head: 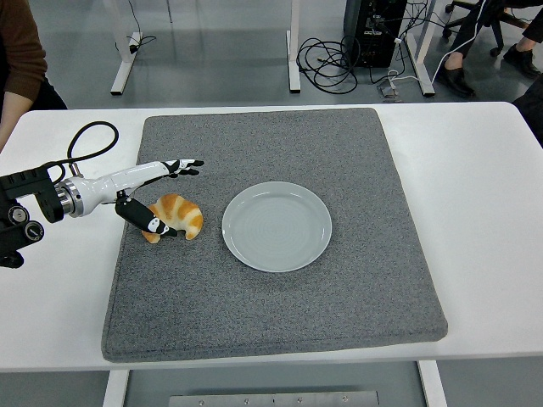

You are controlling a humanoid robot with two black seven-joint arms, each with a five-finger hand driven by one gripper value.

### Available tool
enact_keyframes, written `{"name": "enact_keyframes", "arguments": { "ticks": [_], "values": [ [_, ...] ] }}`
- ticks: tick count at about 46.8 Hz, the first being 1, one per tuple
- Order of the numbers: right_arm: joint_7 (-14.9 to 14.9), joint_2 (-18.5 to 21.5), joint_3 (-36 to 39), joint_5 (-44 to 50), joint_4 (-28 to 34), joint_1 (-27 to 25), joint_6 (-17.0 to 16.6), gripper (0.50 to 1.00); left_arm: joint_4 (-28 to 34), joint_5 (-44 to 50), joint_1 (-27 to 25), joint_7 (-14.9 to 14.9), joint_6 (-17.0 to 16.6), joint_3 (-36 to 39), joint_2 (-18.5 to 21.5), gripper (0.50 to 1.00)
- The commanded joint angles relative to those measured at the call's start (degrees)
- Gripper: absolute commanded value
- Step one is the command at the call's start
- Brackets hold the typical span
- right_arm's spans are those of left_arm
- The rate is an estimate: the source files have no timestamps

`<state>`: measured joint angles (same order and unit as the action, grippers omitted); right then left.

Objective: Place the bread on the plate

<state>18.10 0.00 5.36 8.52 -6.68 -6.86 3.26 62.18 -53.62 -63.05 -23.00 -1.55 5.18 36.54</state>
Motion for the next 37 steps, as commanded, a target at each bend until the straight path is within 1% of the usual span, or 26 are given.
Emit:
{"name": "enact_keyframes", "arguments": {
  "ticks": [1,17,20,28,37],
  "values": [
    [0.00,0.00,0.00,0.00,0.00,0.00,0.00,1.000,-0.74,0.00,0.56,-0.46,-0.21,0.00,-0.24,0.977],
    [0.00,0.00,0.00,0.00,0.00,0.00,0.00,1.000,-1.71,0.00,1.88,-0.82,-2.40,0.18,-0.42,0.977],
    [0.00,0.00,0.00,0.00,0.00,0.00,0.00,1.000,-2.76,0.00,2.23,-1.60,-3.02,0.27,-0.77,0.977],
    [0.00,0.00,0.00,0.00,0.00,-0.09,0.08,1.000,-6.63,0.00,3.29,-3.80,-3.90,0.36,-3.85,0.975],
    [0.00,0.00,0.00,0.00,0.00,-0.26,0.08,1.000,-7.34,0.09,4.25,-4.95,-5.13,0.35,-4.81,0.975]
  ]
}}
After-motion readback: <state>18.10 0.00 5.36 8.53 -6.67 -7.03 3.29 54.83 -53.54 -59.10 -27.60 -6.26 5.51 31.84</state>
